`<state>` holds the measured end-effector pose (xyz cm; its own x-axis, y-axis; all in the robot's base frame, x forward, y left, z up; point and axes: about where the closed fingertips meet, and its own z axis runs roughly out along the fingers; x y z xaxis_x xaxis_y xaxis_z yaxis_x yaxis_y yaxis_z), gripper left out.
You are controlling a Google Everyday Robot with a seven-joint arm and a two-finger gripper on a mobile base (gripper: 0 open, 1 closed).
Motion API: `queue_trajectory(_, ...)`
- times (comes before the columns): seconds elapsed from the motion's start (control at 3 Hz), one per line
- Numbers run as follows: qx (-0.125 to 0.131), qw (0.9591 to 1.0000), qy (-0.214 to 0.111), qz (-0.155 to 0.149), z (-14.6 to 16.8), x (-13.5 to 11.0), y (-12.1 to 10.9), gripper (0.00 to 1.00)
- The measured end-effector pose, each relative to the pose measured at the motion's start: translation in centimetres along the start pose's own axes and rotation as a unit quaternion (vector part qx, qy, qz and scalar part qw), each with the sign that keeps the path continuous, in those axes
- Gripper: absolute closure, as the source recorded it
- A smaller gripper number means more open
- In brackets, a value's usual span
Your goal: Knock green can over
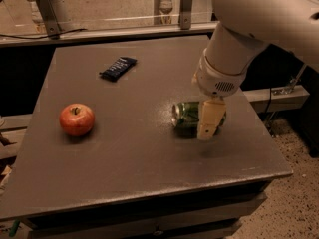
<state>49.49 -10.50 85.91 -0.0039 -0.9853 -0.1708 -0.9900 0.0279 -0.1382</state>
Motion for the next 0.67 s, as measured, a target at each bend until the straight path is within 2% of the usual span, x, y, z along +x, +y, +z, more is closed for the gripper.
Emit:
queue_trajectory(0.33,-0.03,0.9981,-0.051,0.016,0.54,-0.89,0.85,0.0)
queue_trajectory(0.67,-0.03,0.9981,-0.051,0.016,0.54,-0.89,0.85,0.0)
